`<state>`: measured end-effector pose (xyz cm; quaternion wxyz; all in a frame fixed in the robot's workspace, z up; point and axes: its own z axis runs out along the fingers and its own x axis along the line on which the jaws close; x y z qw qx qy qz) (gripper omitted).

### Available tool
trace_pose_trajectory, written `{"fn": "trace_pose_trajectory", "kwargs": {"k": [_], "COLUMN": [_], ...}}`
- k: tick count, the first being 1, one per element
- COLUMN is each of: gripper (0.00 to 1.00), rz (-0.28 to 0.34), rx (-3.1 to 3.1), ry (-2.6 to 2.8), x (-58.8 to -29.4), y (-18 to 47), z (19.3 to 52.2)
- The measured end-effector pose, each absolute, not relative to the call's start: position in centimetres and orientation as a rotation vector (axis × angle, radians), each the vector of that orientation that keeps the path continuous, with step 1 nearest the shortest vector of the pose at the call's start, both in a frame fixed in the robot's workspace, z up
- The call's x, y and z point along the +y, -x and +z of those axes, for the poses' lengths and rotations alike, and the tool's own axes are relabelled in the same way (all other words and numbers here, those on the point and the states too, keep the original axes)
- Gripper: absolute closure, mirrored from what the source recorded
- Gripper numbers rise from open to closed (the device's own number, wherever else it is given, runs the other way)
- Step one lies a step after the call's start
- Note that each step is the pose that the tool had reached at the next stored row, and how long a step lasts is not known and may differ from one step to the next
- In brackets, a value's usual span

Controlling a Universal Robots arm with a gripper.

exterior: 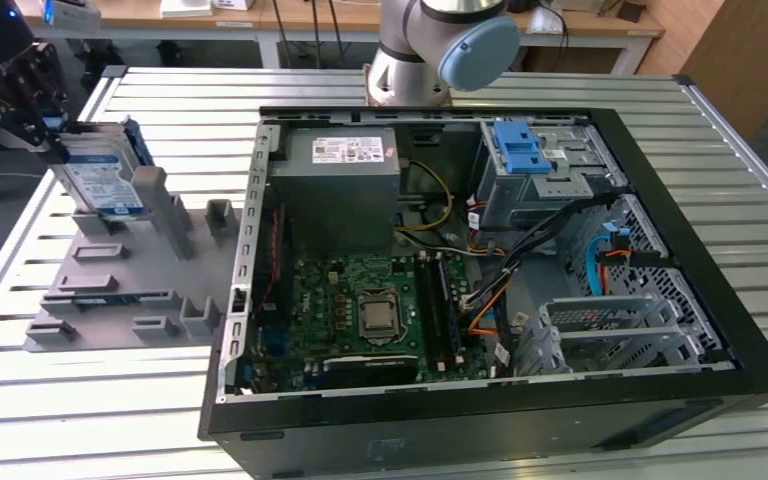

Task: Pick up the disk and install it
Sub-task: 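Pick up the disk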

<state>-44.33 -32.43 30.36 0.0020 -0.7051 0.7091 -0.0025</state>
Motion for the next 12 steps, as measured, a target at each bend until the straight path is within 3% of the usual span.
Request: {"fn": "trace_pose_trajectory", "kwargs": {"k": [12], "gripper": [0.64], "rz": [-0.007], "rx": [2.225], "ry": [2.212], "x": [-32.43], "y": [44.33], "z": [30.97]}}
